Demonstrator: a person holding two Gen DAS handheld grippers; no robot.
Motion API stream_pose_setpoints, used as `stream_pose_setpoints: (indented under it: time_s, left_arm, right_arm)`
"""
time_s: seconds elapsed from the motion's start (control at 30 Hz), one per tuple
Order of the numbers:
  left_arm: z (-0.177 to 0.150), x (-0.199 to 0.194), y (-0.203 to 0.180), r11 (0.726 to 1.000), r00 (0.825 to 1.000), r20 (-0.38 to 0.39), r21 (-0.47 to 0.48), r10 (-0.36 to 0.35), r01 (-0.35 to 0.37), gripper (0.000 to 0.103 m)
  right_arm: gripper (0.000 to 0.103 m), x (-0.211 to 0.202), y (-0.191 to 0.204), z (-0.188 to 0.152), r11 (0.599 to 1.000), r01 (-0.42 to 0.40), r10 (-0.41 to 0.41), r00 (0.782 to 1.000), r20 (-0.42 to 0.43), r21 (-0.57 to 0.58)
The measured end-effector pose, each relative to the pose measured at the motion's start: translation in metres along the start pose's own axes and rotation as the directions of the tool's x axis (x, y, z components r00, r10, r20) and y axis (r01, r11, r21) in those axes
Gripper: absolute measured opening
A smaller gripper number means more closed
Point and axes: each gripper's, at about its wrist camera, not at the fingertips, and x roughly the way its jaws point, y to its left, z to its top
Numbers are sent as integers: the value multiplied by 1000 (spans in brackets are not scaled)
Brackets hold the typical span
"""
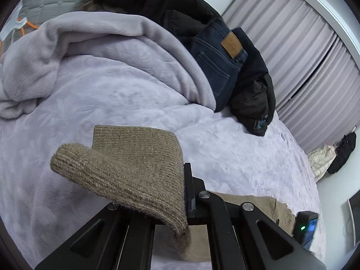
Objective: Fold small clothes
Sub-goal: 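Fold the held sleeve across the sweater body with the left gripper and release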
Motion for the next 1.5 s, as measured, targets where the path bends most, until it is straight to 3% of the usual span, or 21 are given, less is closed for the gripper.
stream_pose_setpoints:
  time_s: [0.07, 0.13, 0.2, 0.37, 0.53, 0.7, 0.9, 1.0, 1.1, 1.13, 1.2, 1.23, 1.27, 1.3, 1.37, 1.4, 1.5]
  left_arm:
    - [-3, 1, -24, 999, 1000, -18, 35, -1, 1, 4]
    - [-7, -2, -50, 997, 999, -32, 78, -16, 18, 5]
    - [-15, -4, -83, 990, 998, -49, 136, -37, 43, 5]
    - [-44, 5, -175, 957, 988, -115, 260, -102, 129, 5]
    - [-82, 16, -272, 914, 967, -192, 337, -167, 225, 4]
    - [-149, 24, -370, 844, 937, -282, 434, -207, 316, 4]
    - [-275, 82, -448, 766, 877, -465, 521, -116, 377, 4]
    - [-320, 102, -460, 742, 863, -504, 569, -25, 354, 5]
    - [-339, 112, -457, 723, 853, -520, 607, 46, 331, 5]
    - [-338, 110, -456, 719, 854, -518, 608, 39, 336, 15]
    - [-330, 100, -452, 731, 841, -541, 573, -1, 370, 57]
    - [-322, 95, -449, 742, 846, -532, 557, -28, 374, 95]
    - [-316, 86, -446, 748, 859, -508, 544, -68, 381, 103]
    - [-310, 77, -444, 738, 855, -503, 530, -121, 417, 103]
    - [-301, 74, -443, 719, 833, -538, 529, -127, 451, 103]
    - [-295, 69, -440, 719, 830, -542, 526, -129, 454, 103]
    - [-270, 56, -421, 741, 846, -506, 501, -169, 447, 103]
  right_arm:
    - [96, 1, 4, -7, 989, -143, 142, 990, -13, -44]
    - [96, -19, 0, -13, 957, -276, 279, 960, 26, -89]
    - [96, -36, -21, -19, 946, -320, 324, 944, 70, -61]
    - [96, -60, -119, -45, 986, -154, 144, 980, 135, 65]
    - [96, -84, -231, -84, 976, -65, 33, 988, 153, 210]
    - [96, -99, -307, -126, 952, -22, -32, 985, 172, 304]
    - [96, -86, -356, -181, 935, 6, -49, 992, 114, 354]
    - [96, -85, -367, -198, 933, 7, -51, 992, 114, 360]
    - [96, -82, -372, -211, 935, -28, -12, 994, 110, 354]
    - [96, -80, -374, -214, 936, -36, -4, 994, 113, 350]
    - [96, -79, -373, -216, 938, -46, 5, 993, 121, 342]
    - [96, -82, -373, -217, 938, -56, 9, 991, 135, 342]
    - [96, -84, -373, -218, 937, -66, 15, 988, 151, 343]
    - [96, -86, -373, -218, 937, -73, 18, 987, 161, 342]
    - [96, -88, -370, -214, 938, -85, 25, 984, 178, 335]
    - [96, -88, -368, -212, 941, -80, 21, 984, 180, 330]
    - [96, -90, -361, -205, 947, -67, 10, 984, 179, 315]
